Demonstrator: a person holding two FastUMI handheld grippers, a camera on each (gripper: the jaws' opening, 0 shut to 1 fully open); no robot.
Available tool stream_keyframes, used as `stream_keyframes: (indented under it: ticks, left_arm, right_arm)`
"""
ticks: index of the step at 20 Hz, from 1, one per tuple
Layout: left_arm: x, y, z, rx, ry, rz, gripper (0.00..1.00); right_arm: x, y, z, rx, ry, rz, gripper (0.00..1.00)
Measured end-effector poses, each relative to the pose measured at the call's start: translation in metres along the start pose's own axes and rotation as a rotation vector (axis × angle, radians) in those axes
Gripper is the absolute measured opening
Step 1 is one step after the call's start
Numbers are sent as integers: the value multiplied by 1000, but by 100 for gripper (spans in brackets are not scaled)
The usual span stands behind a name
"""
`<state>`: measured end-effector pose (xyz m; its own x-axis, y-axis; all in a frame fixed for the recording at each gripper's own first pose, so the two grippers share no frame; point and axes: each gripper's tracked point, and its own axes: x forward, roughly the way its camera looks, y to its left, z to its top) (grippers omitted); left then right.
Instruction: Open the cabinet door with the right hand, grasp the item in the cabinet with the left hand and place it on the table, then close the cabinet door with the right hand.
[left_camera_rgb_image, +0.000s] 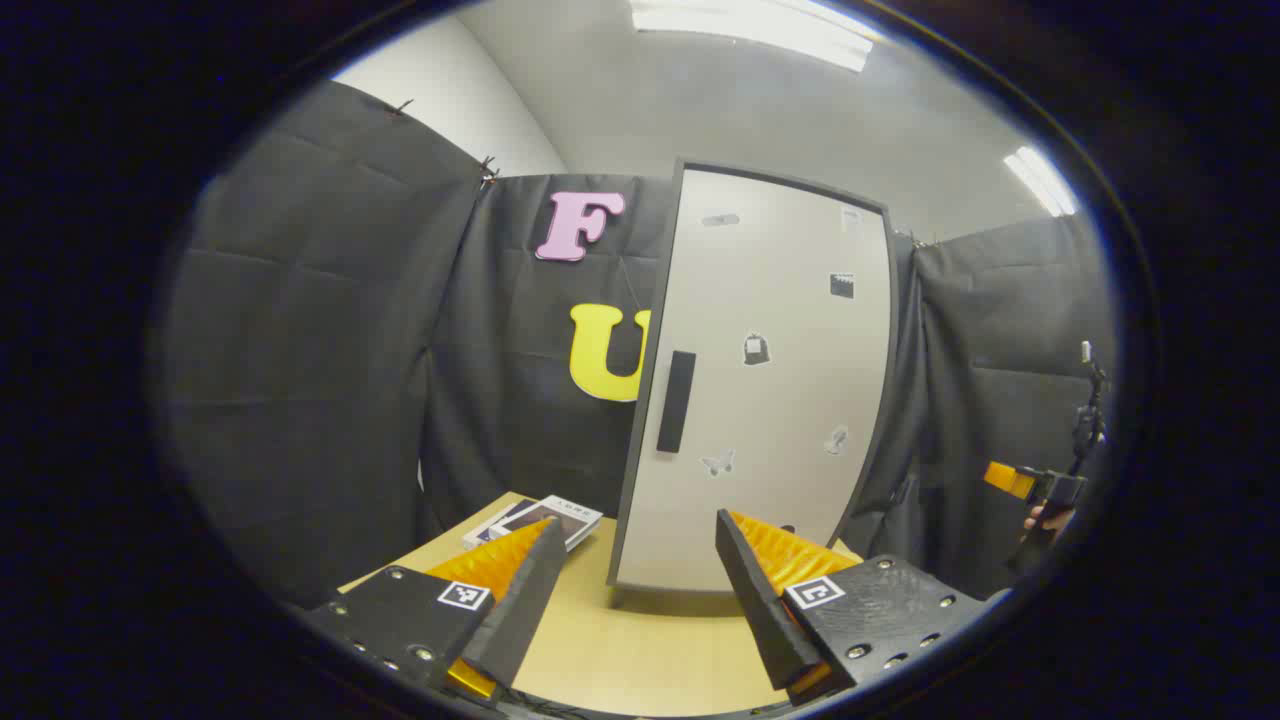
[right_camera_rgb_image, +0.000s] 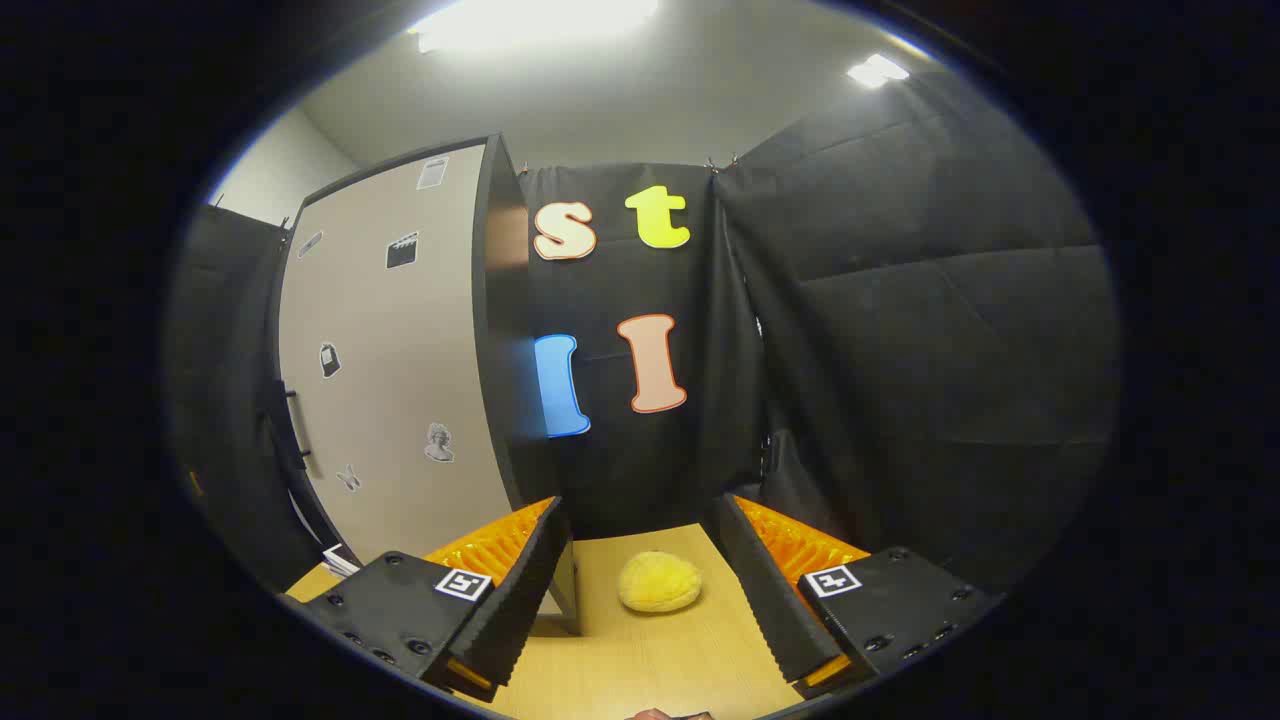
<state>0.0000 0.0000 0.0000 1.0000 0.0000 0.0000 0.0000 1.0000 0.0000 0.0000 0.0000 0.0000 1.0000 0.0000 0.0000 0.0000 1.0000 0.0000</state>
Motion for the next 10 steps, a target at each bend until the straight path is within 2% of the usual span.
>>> stream_keyframes:
  ticks: [1, 4, 7, 10]
  left_arm:
    - [-1, 5, -1, 7, 8, 8, 90]
    - [-3, 20, -10, 6, 46, 34, 90]
    - [3, 36, -17, 56, 62, 65, 91]
    - [16, 38, -24, 99, 70, 43, 90]
  right_arm:
    - [-1, -1, -6, -4, 7, -3, 98]
    - [-1, 5, -23, 22, 37, -1, 98]
    - [-4, 21, -32, 55, 57, 14, 98]
    - [-2, 41, -36, 49, 70, 7, 98]
